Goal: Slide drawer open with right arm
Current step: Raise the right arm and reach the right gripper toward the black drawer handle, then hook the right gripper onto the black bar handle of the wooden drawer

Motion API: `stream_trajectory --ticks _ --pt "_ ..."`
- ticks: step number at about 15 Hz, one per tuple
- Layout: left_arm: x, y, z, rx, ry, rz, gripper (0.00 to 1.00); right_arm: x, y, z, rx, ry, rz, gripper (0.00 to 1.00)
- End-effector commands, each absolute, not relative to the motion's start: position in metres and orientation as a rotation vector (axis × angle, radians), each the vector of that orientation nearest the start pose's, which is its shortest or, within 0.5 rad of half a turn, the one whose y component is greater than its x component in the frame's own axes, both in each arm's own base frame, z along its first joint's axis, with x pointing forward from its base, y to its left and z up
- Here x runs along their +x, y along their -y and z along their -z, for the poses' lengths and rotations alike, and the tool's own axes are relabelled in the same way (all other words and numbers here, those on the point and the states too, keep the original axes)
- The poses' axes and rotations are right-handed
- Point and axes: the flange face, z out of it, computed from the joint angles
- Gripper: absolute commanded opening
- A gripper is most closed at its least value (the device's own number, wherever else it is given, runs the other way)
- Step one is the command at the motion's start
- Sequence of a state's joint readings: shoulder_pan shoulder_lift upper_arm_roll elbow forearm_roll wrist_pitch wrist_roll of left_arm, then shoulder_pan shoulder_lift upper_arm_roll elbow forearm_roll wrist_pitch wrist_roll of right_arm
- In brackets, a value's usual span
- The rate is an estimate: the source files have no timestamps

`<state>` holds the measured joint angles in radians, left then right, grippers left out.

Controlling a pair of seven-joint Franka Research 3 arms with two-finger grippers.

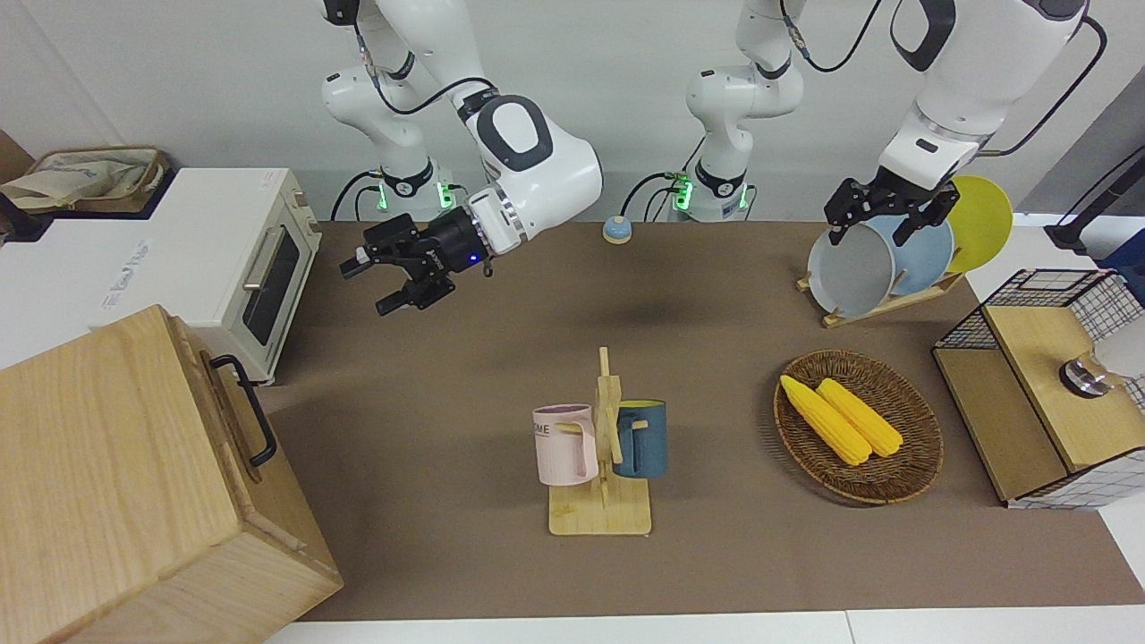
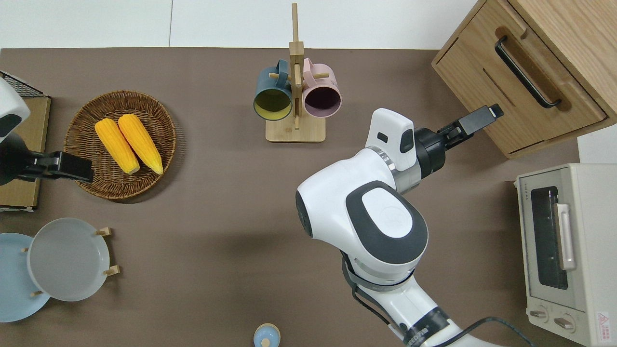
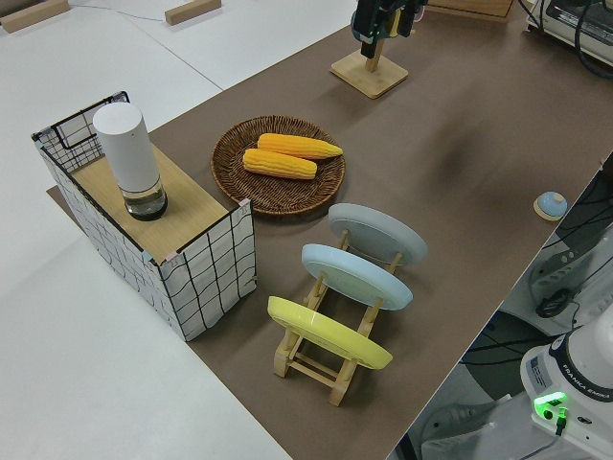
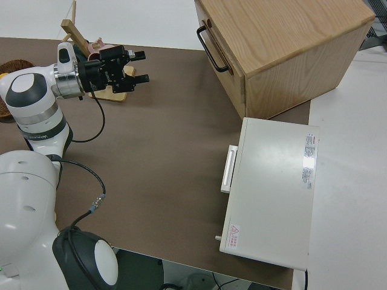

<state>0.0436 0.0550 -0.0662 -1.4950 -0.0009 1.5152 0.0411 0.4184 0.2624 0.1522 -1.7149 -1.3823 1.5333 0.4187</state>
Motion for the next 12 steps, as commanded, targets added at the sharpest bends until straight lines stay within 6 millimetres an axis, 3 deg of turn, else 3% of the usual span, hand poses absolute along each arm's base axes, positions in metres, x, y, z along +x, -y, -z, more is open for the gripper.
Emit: stream_trajectory --ticks 1,7,12 --pt "0.563 0.013 -0.630 -3.126 -0.092 -0.060 0.99 0.587 -0.210 -0.451 1.637 -0.462 -0.415 0.981" --pt "0.563 0.013 -0.630 -3.126 -0.092 -0.060 0.99 0.614 -0.173 -0.431 1.597 -0.514 -0.458 0.981" --pt "0.563 0.013 -0.629 -3.126 -0.092 -0.062 0.99 0.627 -0.154 -0.416 1.544 -0.533 -0.480 0.981"
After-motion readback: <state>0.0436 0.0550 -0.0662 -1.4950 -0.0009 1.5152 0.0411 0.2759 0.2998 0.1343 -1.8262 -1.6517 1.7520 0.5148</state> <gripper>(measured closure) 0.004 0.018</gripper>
